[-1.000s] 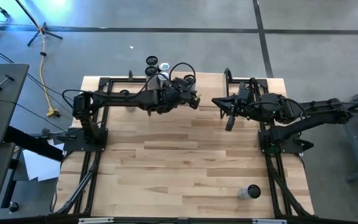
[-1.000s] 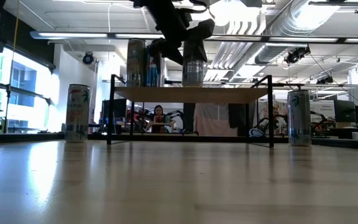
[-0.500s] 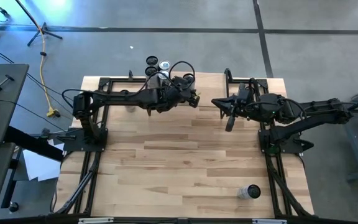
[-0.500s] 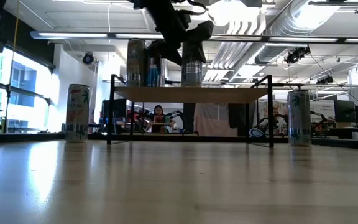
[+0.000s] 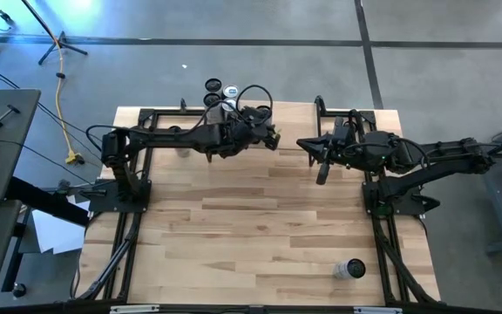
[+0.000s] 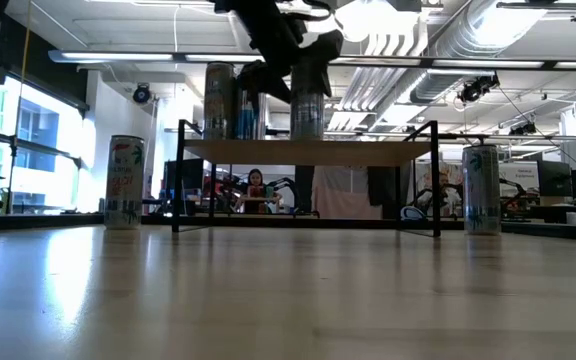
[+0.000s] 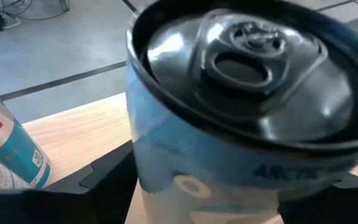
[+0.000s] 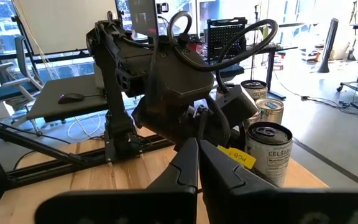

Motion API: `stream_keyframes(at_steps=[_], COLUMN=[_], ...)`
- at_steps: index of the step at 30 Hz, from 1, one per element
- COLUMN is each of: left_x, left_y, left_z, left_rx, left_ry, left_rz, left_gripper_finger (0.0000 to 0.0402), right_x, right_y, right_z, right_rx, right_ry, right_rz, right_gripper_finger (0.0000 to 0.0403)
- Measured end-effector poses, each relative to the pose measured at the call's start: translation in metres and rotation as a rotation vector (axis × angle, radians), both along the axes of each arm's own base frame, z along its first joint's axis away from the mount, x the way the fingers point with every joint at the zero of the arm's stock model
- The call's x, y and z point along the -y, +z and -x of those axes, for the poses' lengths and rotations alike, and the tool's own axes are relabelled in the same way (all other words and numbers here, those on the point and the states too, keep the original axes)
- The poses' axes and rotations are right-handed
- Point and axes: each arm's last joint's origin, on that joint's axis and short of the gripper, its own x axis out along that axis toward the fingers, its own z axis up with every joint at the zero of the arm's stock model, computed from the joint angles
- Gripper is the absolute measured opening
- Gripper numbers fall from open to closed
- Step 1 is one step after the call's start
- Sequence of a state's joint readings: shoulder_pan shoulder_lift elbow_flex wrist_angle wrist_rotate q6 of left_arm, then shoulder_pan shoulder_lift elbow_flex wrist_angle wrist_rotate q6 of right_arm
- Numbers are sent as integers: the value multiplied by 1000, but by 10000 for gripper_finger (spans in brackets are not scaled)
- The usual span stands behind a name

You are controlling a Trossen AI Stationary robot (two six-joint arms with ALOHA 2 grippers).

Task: Place canned beverage on shelf
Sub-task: Put the bottom left black soda can on the shelf

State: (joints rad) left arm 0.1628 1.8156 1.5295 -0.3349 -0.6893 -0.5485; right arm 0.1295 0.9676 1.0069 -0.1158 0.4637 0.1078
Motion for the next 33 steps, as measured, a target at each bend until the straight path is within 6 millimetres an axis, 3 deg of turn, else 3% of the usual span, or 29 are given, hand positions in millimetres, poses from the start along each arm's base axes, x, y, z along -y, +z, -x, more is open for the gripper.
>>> stream_keyframes(at_steps=[33], left_x=[20], left_y=[11], left_z=[6], left_rx=[-45], left_ry=[-71], left_rz=[-33], left_gripper_finger=[317], right_x=[0], right_y=[0], right_z=[0], right_rx=[0], right_ry=[4], right_rz=[0], right_gripper_finger=[0])
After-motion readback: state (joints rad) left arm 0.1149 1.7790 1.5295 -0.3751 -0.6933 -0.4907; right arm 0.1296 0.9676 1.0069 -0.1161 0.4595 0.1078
